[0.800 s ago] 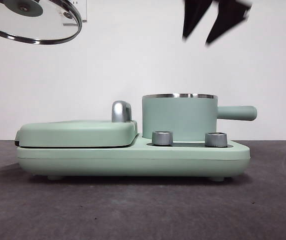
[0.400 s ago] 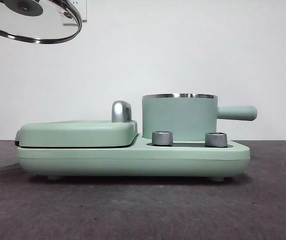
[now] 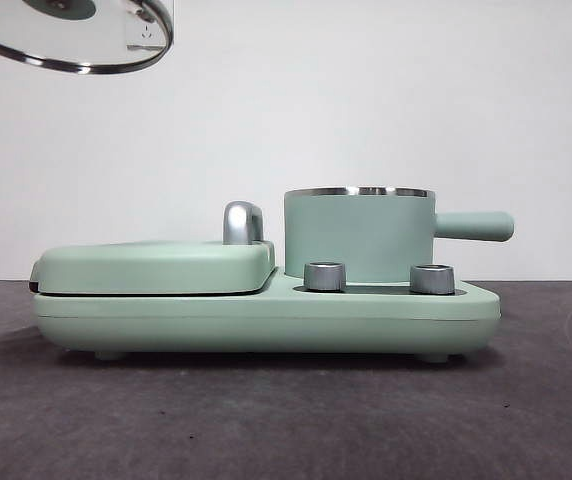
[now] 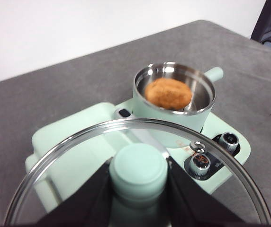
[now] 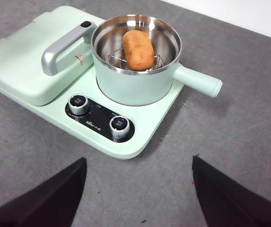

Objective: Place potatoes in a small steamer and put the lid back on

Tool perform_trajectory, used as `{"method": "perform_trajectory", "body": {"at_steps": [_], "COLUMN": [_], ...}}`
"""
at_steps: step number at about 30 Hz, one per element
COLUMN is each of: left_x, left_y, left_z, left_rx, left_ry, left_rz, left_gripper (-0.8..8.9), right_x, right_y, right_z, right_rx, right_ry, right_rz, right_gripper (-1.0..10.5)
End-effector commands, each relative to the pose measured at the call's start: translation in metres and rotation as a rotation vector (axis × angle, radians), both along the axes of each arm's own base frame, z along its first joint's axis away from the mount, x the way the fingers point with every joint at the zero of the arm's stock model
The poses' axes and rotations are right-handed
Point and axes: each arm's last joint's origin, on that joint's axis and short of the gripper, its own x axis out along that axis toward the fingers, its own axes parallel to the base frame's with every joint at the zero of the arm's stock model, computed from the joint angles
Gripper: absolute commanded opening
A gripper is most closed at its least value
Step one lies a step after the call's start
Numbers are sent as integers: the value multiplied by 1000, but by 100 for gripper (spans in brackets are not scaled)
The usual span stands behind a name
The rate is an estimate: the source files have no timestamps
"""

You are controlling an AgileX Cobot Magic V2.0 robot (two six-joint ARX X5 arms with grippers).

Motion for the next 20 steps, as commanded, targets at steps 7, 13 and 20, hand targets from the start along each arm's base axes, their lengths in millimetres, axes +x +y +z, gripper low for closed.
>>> {"method": "perform_trajectory", "body": {"at_steps": [7, 13, 20], "left_x": [12, 35, 67], "left_y": [-20, -44, -79], "left_z": [17, 13, 5], "left_rx": [-85, -113, -122], "left_ry": [-160, -219, -234], "left_rz": [-79, -108, -151], "left_gripper": [13, 13, 13], "right_x": [-8, -8, -8], "right_y": [-2, -2, -2], "right_z": [2, 2, 2], "right_rx": [52, 52, 52], "right_ry": [-19, -19, -19], "right_rz": [-17, -17, -17], "right_gripper": [347, 347, 347]}}
